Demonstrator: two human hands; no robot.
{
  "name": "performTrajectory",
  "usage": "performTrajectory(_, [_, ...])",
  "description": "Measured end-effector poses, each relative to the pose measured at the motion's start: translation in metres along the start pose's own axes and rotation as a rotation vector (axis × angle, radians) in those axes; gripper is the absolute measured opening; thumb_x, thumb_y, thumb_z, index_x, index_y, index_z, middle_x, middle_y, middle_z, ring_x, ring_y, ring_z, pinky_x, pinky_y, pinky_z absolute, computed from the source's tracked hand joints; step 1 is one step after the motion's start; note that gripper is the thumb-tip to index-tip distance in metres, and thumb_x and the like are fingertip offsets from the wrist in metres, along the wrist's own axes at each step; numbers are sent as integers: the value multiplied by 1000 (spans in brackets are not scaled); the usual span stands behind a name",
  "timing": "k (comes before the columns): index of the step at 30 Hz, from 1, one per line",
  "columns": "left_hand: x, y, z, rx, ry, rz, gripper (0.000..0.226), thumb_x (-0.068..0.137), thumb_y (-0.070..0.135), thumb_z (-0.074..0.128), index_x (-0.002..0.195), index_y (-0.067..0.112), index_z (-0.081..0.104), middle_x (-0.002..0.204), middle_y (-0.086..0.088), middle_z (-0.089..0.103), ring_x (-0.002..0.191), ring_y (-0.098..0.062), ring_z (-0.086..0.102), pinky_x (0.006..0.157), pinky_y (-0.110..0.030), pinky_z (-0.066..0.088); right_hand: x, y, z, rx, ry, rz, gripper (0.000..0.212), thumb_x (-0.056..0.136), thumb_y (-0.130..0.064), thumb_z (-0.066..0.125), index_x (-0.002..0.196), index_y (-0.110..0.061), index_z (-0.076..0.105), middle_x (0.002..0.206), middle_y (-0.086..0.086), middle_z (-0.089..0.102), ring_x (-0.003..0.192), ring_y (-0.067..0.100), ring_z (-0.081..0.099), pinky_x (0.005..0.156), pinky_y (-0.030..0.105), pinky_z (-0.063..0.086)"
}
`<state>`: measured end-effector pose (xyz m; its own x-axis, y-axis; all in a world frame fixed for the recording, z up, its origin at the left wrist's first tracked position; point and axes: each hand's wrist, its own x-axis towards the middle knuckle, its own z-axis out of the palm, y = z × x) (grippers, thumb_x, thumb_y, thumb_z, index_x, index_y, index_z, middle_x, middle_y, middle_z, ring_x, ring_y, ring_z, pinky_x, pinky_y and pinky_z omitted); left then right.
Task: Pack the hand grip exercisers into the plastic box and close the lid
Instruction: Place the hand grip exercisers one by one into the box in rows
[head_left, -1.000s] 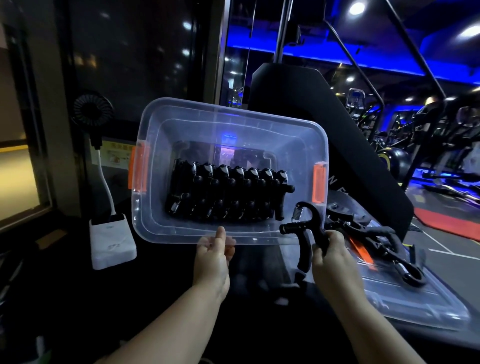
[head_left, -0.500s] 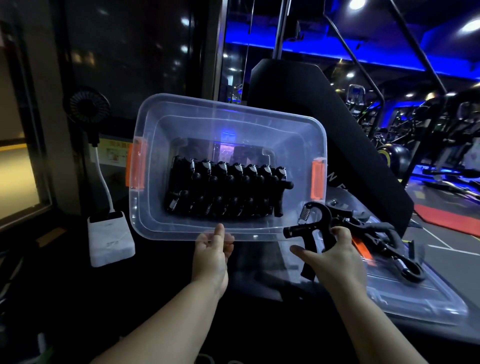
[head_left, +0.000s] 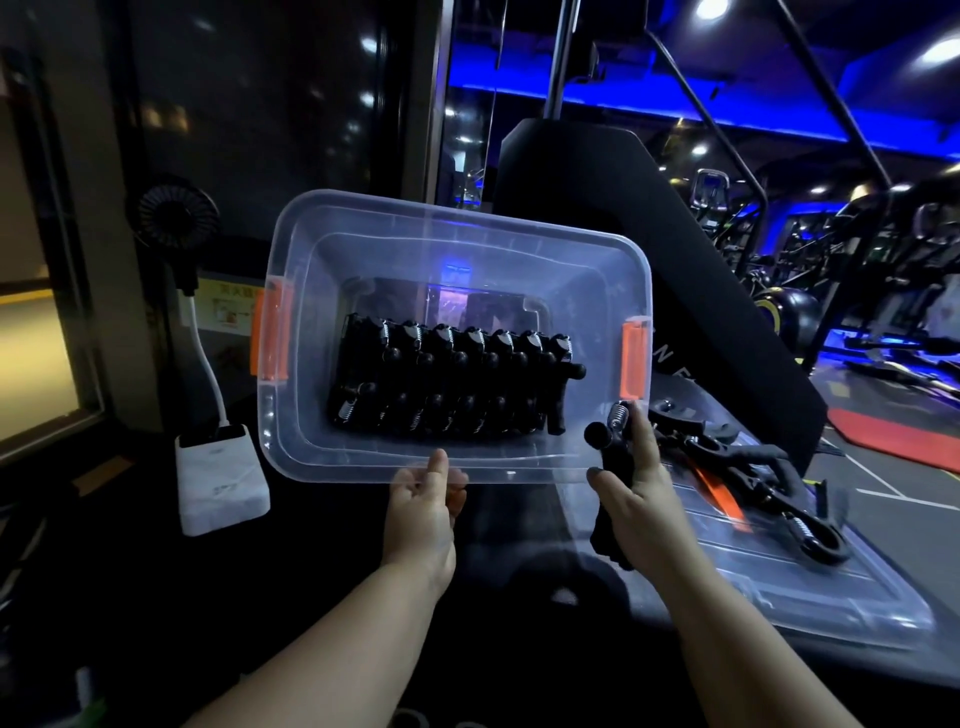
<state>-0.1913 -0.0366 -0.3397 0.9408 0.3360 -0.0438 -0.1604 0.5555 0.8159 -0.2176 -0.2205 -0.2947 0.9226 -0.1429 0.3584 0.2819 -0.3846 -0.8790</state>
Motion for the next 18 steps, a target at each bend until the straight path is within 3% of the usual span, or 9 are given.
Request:
performTrajectory(2, [1,0,-1,4,2,-5,15,95,28,54,89,15,54,72,0,63,74,-13,58,75,-27,47,1,-5,1,1,-59,27,74,90,-4,51,140,-52,27,104,1,50,65,4,45,56,20,39])
performTrajectory(5, [1,-1,-1,6,6,-9,15,94,29,55,88,15,54,71,0,63,74,-14,58,75,-27,47,0,-10,3,17,-82,22,62,91,-1,51,137,-40,38,111,-11,55,74,8,51,68,20,44])
performTrajectory(9, [2,-1,-1,0,7,-12,15,94,28,55,88,15,54,72,-1,63,74,-13,59,74,-27,47,-2,-9,5,-18,-106,14,59,92,-2,48,136,-40,38,109,-21,51,79,14,54,79,28,44])
performTrajectory(12, [2,-1,-1,-10,8,-11,15,94,28,55,87,15,54,72,-1,63,74,-13,59,74,-27,47,-1,-7,7,-54,-114,8,53,93,-4,48,131,-41,39,91,-16,51,67,15,49,71,38,43])
performTrajectory(15, [2,-1,-2,-5,19,-11,14,95,28,54,89,15,53,72,-2,63,74,-14,59,74,-27,47,-1,-9,7,-99,-91,43,46,93,-10,48,116,-48,36,72,1,52,60,21,49,59,36,42])
performTrajectory(18, [2,-1,-1,-10,58,-13,14,95,27,54,90,14,50,69,-2,63,72,-14,59,72,-27,47,-2,-14,8,-149,-96,76,45,92,-14,49,109,-52,33,76,10,60,58,21,54,53,32,46])
